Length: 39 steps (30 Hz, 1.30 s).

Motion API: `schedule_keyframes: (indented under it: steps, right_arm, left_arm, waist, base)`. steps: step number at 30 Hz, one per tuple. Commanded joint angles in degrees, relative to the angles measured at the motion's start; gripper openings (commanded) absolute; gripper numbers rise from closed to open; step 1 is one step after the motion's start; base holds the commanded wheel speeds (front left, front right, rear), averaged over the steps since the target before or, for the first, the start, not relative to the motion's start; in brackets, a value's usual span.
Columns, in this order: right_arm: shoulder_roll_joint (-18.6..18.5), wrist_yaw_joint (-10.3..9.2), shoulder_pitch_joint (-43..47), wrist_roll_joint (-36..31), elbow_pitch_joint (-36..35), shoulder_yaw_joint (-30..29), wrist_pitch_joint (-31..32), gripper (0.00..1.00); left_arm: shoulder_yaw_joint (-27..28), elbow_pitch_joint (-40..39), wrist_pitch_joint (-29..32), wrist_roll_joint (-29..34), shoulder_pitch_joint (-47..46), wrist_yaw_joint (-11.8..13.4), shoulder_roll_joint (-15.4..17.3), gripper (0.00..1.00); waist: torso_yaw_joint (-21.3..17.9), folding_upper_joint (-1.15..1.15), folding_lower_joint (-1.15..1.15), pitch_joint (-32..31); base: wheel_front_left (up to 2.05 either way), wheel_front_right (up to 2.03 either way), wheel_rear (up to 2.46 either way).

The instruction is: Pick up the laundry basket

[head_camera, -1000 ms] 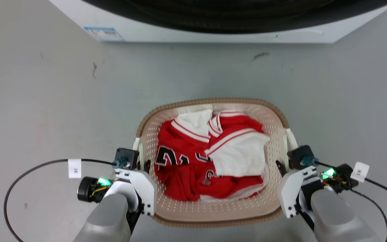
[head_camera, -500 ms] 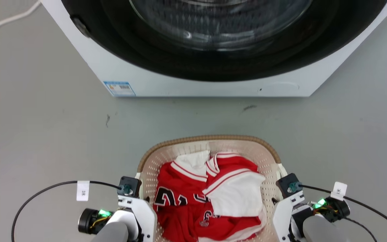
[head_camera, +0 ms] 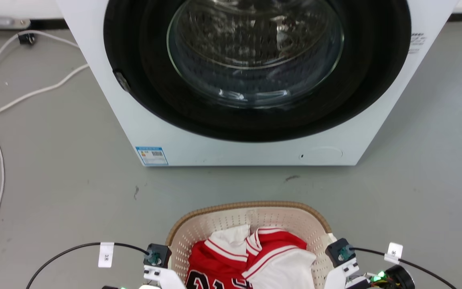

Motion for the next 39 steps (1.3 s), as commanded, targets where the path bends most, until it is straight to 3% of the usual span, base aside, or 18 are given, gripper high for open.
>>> schedule_keyframes:
  steps: [1,16,39]
  right_arm:
    - [0.1,0.16,0.6,0.1,-0.5,0.9,0.0,0.0]
    - [0.1,0.16,4.0,5.8,0.7,6.7,1.9,0.0]
    - [-0.2,0.16,3.7,10.6,1.6,12.5,5.0,0.0]
  left_arm:
    - [-0.7,-0.2,0.2,-0.2,0.5,-0.2,0.1,0.0]
    - [-6.6,-0.9,2.7,-6.6,5.0,-0.2,1.2,0.0]
    - [-14.0,-2.6,6.4,-15.0,5.0,-0.2,2.9,0.0]
  waist:
    - [-0.1,0.0,0.01,-2.0]
    - [-0.4,0.0,0.01,-9.1]
    - [-0.1,0.0,0.01,-10.9]
  base:
    - [0.0,0.0,0.0]
    - [0.0,0.0,0.0]
    - [0.0,0.0,0.0]
